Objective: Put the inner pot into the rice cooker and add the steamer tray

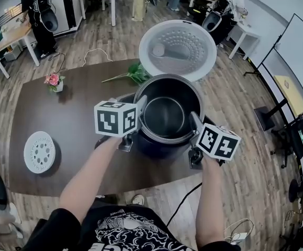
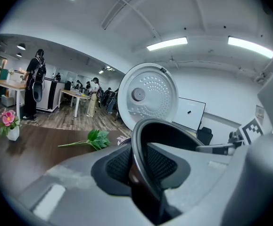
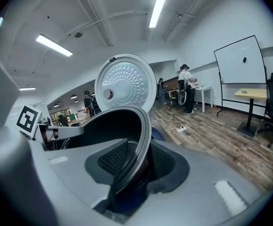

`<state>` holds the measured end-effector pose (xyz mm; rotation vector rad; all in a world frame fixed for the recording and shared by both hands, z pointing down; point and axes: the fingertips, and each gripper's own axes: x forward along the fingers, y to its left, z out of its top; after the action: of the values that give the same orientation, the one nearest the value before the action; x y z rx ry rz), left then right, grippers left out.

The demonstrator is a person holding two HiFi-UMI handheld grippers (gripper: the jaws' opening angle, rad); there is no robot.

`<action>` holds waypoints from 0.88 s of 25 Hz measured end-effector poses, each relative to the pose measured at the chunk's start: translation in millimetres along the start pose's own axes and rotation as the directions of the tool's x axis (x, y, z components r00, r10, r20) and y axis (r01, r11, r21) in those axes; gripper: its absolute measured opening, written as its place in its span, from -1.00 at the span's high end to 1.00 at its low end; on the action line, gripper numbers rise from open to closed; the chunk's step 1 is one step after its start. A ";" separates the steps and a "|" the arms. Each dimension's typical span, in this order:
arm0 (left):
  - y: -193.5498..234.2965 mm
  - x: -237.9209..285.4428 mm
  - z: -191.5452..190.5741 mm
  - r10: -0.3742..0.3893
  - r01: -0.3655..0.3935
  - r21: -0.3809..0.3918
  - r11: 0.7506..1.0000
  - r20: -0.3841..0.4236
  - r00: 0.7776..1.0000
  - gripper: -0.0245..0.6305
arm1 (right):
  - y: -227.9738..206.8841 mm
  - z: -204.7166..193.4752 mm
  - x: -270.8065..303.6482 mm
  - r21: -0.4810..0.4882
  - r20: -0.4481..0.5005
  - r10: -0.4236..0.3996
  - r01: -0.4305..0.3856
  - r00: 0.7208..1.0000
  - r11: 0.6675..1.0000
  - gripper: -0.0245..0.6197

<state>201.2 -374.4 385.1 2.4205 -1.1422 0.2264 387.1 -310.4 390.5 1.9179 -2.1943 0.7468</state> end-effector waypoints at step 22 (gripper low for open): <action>11.0 11.2 -24.7 0.069 -0.061 0.127 0.990 -0.060 0.996 0.57 | -7.9 -18.6 15.9 -0.102 -0.101 -0.051 0.041 0.994 0.994 0.43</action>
<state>201.1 -376.7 414.3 2.4667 -1.2132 0.4049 387.7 -316.8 415.3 1.8328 -2.0781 0.6988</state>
